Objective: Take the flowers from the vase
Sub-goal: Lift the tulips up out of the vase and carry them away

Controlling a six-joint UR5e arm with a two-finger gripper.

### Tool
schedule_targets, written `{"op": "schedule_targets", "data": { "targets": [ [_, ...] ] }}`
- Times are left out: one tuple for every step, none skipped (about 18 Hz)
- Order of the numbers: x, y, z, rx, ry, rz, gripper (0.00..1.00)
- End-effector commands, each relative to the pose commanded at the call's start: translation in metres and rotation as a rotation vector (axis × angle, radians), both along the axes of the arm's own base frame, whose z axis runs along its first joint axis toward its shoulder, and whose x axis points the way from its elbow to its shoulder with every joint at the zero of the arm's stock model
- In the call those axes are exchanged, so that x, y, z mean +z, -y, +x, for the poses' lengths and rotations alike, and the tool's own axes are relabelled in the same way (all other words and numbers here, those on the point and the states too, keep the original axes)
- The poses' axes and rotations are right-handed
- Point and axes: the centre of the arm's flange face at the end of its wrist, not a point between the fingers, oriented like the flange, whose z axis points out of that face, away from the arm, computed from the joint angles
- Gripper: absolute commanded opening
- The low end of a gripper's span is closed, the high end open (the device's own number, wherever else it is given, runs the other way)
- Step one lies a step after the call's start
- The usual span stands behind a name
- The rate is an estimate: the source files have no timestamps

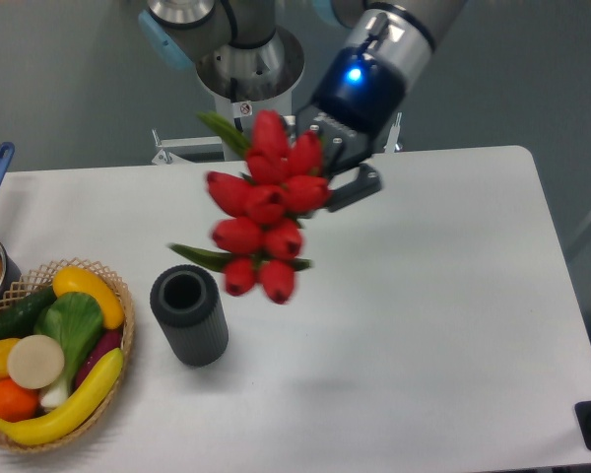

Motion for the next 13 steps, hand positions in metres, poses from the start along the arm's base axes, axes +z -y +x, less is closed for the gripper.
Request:
{"op": "schedule_targets", "data": {
  "targets": [
    [-0.011,0.002,-0.007,0.039,-0.015,-0.062,0.0],
    [-0.019,0.006,-0.012,0.071,-0.036,-0.117,0.0],
    [-0.025,0.009,-0.016,0.099,-0.057,-0.167,0.0],
    [-0.035,0.012,-0.019,0.125,-0.061,-0.215,0.0],
    [-0.043,0.016,-0.021,0.151,-0.062,-0.264,0.0],
    [-0.053,0.02,-0.023,0.175,-0.067,-0.313,0.0],
    [-0.063,0.024,-0.022,0.196,-0.071,-0.359,0.0],
    [-0.072,0.028,-0.023,0.217,-0.074,-0.402,0.0],
    [-0.08,0.032,-0.025,0.243,-0.087,-0.458,0.0],
    [-0.085,0.033,-0.025,0.248,-0.089,-0.478,0.0],
    [-0.091,0.031,-0.027,0.246,-0.082,-0.486,0.0],
    [-0.099,0.031,-0.032,0.248,-0.072,-0.5,0.0],
    [-0.103,0.031,-0.033,0.252,-0.075,-0.518,0.0]
  ]
}}
